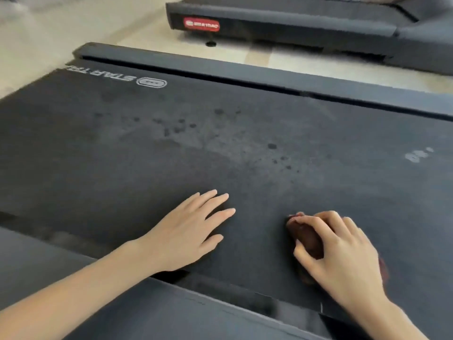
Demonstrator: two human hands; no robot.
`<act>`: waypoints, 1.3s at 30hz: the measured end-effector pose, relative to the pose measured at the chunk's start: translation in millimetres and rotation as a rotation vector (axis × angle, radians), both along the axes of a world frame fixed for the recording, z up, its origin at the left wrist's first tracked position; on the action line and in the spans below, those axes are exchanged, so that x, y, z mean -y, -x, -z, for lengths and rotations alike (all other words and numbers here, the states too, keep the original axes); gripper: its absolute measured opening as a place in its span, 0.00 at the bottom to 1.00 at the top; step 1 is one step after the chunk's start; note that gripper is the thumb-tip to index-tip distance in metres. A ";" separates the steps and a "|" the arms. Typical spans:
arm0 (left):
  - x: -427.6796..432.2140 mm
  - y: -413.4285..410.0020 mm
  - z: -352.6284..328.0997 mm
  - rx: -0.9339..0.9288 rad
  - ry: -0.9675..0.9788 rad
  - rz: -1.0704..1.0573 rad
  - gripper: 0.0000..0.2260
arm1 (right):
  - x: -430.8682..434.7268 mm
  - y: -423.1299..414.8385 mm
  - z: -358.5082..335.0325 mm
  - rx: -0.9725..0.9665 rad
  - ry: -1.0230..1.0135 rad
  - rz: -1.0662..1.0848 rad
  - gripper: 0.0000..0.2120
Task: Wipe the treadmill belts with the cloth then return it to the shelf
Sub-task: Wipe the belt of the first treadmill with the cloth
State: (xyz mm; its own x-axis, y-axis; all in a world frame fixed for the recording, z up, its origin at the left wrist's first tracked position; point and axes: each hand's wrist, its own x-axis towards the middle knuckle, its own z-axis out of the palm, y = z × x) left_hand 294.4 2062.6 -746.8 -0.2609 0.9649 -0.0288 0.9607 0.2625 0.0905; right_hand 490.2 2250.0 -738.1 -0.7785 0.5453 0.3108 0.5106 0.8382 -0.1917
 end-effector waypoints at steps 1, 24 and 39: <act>13.7 7.2 0.5 0.019 -0.007 -0.048 0.24 | 9.1 12.9 0.1 0.000 -0.004 -0.046 0.18; 287.2 185.5 6.4 0.095 -0.036 -0.526 0.24 | 253.6 280.1 12.3 -0.069 -0.033 -0.474 0.13; 481.8 231.3 -18.9 -0.030 -0.061 -0.747 0.29 | 424.3 407.9 -35.1 0.033 0.106 -0.787 0.12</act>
